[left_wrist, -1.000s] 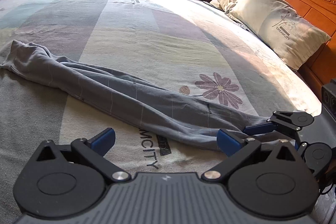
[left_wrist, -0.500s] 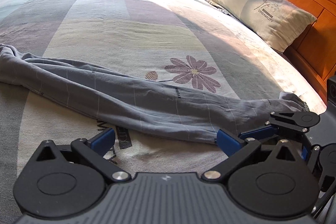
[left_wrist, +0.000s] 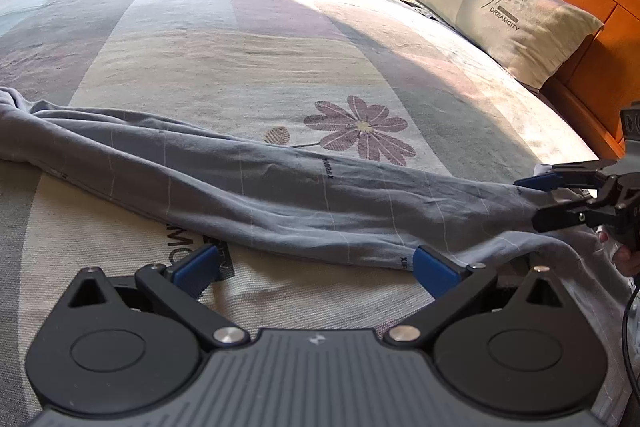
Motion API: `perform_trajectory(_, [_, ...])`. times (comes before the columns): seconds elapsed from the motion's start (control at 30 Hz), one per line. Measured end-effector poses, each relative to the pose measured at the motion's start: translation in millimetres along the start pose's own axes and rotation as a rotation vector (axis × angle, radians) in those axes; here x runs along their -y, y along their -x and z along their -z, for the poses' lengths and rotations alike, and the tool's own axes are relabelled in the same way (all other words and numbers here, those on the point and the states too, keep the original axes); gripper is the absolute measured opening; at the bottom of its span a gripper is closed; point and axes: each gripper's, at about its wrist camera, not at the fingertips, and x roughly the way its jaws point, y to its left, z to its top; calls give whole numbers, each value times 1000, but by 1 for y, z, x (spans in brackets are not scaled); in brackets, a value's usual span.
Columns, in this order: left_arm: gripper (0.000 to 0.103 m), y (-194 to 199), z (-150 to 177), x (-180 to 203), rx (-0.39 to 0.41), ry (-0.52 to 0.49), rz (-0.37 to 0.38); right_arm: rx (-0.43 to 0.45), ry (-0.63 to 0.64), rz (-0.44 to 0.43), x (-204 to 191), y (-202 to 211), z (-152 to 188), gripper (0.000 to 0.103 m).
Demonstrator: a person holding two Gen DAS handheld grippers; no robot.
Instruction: Fold clothes
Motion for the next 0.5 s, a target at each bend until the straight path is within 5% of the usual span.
perform_trajectory(0.23, [102,-6,2,10,-12,-29,-7,-41,64,21,-27,14,32,103])
perform_trajectory(0.5, [102,-10,5,14,-19,-51,-14,70,91,178,0,51,3,103])
